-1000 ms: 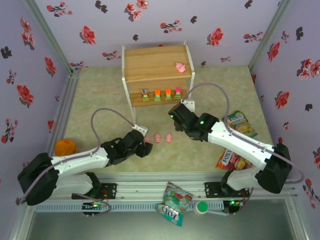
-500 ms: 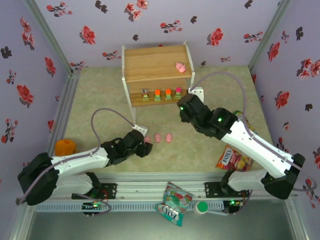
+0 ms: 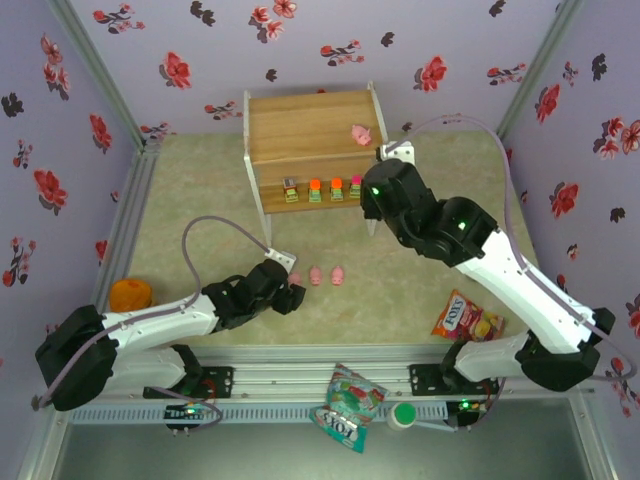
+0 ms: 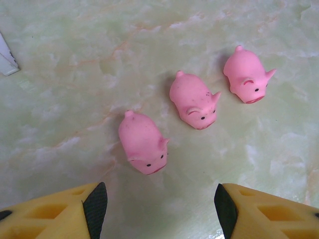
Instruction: Place and organize the plastic toys onto the shelf
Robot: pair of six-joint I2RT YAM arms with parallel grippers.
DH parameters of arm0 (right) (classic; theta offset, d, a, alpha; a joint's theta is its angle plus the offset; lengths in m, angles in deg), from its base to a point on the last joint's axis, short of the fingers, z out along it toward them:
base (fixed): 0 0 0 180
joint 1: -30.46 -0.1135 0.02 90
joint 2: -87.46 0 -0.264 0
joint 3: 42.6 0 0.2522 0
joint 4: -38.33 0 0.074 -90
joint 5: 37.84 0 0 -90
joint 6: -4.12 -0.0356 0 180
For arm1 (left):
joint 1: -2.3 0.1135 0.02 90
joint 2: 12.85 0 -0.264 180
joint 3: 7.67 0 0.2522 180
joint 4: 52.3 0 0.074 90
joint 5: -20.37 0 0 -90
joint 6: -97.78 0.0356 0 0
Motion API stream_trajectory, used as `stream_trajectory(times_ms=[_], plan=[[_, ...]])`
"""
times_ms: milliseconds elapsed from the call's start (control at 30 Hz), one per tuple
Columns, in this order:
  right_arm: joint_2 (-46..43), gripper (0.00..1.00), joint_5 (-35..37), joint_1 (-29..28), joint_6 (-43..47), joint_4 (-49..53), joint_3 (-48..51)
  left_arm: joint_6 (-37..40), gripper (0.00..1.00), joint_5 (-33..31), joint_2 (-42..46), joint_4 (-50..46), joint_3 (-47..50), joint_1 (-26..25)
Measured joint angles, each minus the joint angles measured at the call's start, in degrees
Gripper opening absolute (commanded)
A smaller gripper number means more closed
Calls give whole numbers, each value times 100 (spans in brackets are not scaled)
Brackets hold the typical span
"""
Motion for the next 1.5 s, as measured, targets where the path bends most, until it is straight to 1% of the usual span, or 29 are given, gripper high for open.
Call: stream_trajectory(times_ms=[333, 433, 633, 933, 1500], plan=[[1093, 32, 37, -4, 590, 26, -1338, 0, 64, 0, 0, 0, 0, 0], [1401, 32, -4, 87, 721, 52, -1742, 0, 64, 0, 0, -2, 0, 0], [1832, 33, -170, 393, 866, 116, -2251, 0, 64, 0, 0, -15, 0, 0], [2190, 33, -466, 691, 933, 264, -2579, 2, 64, -2, 0, -15, 0, 0], [2706, 34, -750, 879, 994, 439, -2973, 0, 64, -44, 0, -17, 0, 0]])
